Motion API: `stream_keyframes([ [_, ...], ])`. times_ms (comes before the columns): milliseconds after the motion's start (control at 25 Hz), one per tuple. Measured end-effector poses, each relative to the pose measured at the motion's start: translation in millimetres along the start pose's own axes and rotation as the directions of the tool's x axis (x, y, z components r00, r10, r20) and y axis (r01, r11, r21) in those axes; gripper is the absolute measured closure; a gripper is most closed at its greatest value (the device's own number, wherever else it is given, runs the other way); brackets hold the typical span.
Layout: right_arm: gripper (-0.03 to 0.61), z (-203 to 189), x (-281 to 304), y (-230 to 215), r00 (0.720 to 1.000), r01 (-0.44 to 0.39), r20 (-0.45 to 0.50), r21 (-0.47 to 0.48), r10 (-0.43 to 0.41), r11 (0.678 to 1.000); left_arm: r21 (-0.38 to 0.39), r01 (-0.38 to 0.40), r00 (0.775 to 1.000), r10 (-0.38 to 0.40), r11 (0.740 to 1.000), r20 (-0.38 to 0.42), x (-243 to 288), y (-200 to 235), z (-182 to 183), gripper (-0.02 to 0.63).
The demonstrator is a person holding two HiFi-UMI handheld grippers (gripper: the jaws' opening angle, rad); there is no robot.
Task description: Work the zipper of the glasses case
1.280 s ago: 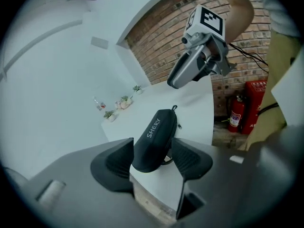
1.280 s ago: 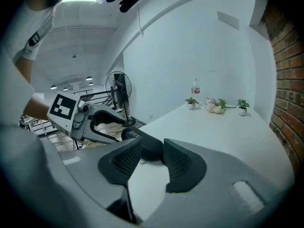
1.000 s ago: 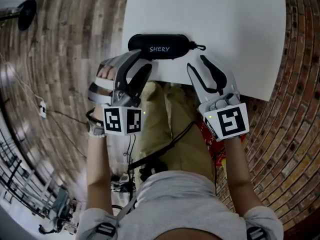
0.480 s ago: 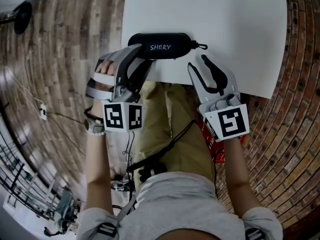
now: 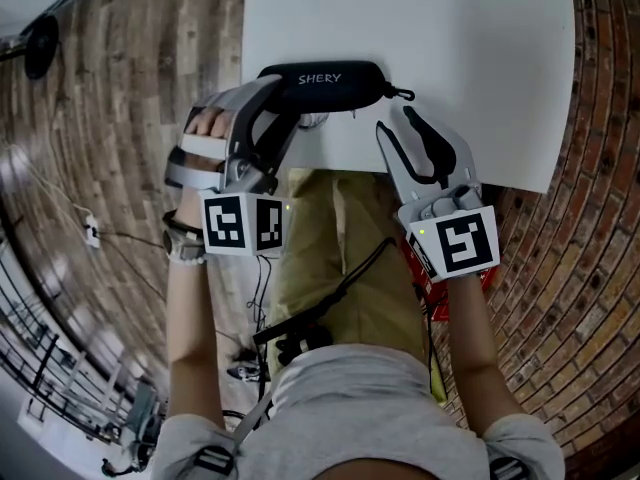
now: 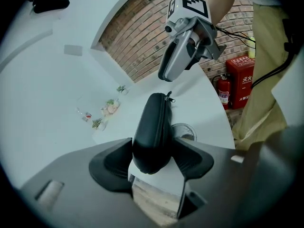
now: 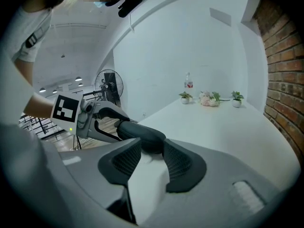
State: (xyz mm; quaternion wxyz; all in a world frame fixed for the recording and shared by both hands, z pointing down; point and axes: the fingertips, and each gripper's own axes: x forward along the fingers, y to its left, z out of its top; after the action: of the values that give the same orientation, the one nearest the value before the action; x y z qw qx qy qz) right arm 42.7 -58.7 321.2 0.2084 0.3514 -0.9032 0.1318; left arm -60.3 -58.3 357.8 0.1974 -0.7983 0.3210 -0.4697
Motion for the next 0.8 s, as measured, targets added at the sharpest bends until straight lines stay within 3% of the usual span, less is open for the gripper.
stream_keyframes([
  [520,0.435,7.1,22.0,12.9,1.000,0.012,0.020,-0.017,-0.012,1.000,-0.051,0.083,0.996,-0.080,0.995,0.051,6.0,15.4,-4.2,0.353],
  [800,0.481,-2.7,32.8,21.1,1.000,0.015,-0.006,0.025,-0.014,1.000,-0.091,0.153,0.987,-0.147,0.984,0.069,6.3,18.1,-4.7,0.354],
])
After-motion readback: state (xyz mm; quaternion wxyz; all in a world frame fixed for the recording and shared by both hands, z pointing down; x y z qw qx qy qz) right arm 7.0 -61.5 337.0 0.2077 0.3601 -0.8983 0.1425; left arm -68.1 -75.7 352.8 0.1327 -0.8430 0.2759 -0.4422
